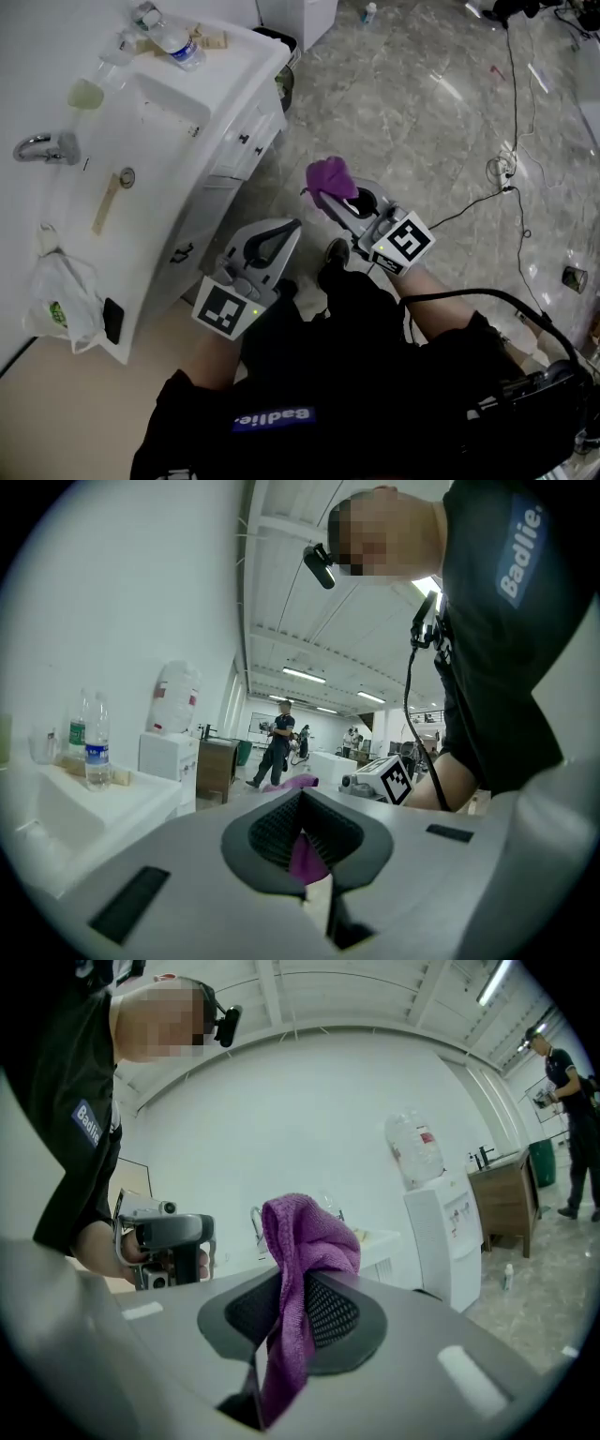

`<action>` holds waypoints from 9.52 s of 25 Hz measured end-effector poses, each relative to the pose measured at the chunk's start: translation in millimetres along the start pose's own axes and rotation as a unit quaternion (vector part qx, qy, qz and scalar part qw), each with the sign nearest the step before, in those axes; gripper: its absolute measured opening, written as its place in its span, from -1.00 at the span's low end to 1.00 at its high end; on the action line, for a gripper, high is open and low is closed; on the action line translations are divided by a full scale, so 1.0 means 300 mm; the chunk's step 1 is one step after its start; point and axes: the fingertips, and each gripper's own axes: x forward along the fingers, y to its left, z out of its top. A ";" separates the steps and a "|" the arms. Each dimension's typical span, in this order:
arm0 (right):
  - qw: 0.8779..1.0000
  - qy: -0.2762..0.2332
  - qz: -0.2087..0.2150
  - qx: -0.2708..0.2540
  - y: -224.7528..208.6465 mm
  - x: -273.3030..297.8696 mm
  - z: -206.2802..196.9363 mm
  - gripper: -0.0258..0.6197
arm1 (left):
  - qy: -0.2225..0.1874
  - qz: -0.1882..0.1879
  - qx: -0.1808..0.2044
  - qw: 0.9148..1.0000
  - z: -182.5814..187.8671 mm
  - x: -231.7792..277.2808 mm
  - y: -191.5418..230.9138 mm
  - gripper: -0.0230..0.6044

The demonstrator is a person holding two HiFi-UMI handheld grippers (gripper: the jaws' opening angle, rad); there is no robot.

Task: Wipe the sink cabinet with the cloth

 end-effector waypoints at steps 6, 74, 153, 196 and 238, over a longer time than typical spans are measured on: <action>1.000 -0.006 0.007 -0.007 -0.106 0.150 -0.243 -0.74 | -0.011 -0.004 -0.009 1.000 -0.254 0.081 0.132 -0.93; 0.966 -0.091 0.134 -0.203 0.031 0.939 -0.713 -0.74 | -0.056 0.043 0.037 0.997 -1.411 -0.043 0.594 -0.93; 0.970 0.017 -0.111 -0.216 -0.818 0.898 -0.859 -0.74 | -0.039 -0.017 0.084 0.996 -1.427 -0.026 0.517 -0.93; 0.985 0.059 -0.071 -0.146 -0.837 0.901 -1.081 -0.74 | -0.033 -0.079 0.080 0.993 -1.463 0.044 0.422 -0.93; 0.990 0.044 0.082 -0.105 -0.400 0.713 -1.225 -0.74 | -0.034 -0.101 0.091 0.990 -1.392 0.157 0.386 -0.93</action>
